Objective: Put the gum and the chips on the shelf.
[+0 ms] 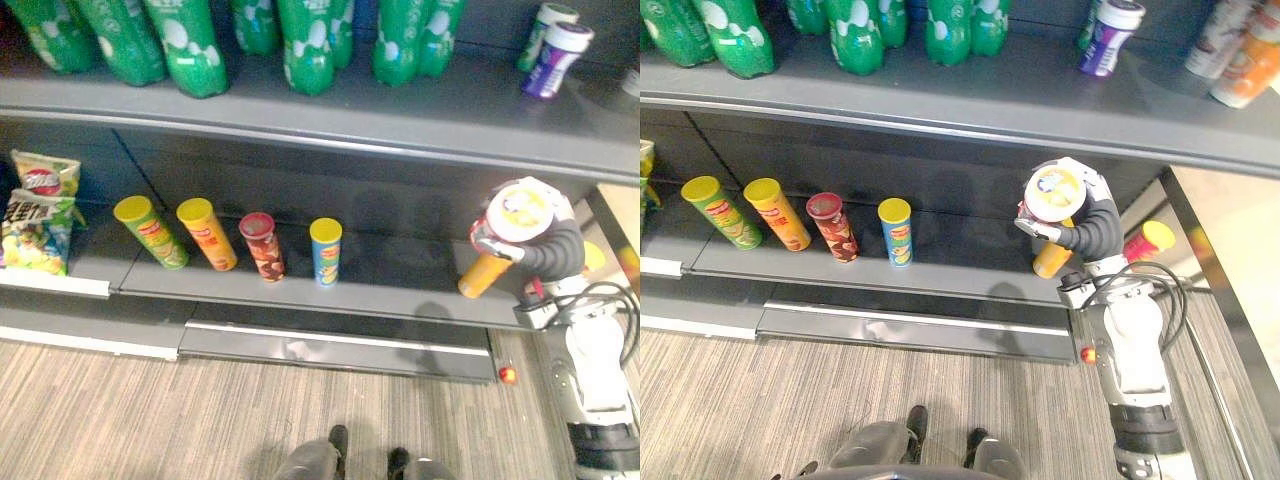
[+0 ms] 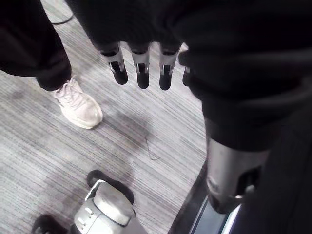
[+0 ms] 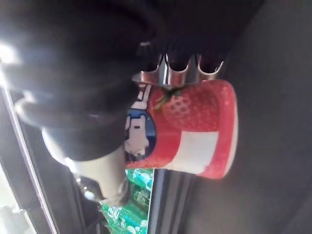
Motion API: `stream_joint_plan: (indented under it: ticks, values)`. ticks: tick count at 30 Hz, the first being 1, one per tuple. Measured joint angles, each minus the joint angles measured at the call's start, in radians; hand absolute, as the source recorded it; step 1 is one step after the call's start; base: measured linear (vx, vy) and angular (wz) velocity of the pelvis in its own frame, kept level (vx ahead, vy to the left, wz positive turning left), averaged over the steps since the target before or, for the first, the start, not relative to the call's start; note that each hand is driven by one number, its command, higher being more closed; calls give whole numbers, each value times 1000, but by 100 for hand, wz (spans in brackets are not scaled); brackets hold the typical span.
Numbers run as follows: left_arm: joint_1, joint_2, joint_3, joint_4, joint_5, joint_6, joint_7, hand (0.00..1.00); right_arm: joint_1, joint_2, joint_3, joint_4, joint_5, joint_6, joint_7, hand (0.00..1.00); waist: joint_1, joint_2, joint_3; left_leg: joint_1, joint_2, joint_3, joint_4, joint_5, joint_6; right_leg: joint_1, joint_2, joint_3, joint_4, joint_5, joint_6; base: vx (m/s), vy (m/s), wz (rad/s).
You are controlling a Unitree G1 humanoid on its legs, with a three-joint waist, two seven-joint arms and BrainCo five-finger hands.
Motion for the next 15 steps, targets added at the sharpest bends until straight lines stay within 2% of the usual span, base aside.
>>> stream_joint_plan:
  ticks: [7,9,10,15]
  values:
    - [0,-44,32,-5,-7,-25,6,0,-25,-2,51,30,5,9,24,100,-3,-3,-23,39,36,9,-96,29,-49,34,36,-10,-69,28,-32,46,-136,-3]
    - [0,-45,42,-3,-7,-25,8,0,-33,-2,50,38,5,19,23,100,-8,-2,-26,51,55,52,-122,27,-46,36,39,-7,-76,32,-33,-30,-73,-5]
    - [0,-45,46,-4,-7,-27,8,0,-35,-2,50,38,4,25,18,100,-22,-2,-28,52,67,86,-127,33,-46,37,39,-14,-76,32,-33,-29,-48,9]
    - [-2,-44,46,-4,-6,-29,8,0,-36,-2,50,40,-3,49,7,100,-34,-3,-36,104,63,98,-220,89,-53,47,35,-14,-79,36,-26,-5,-9,1]
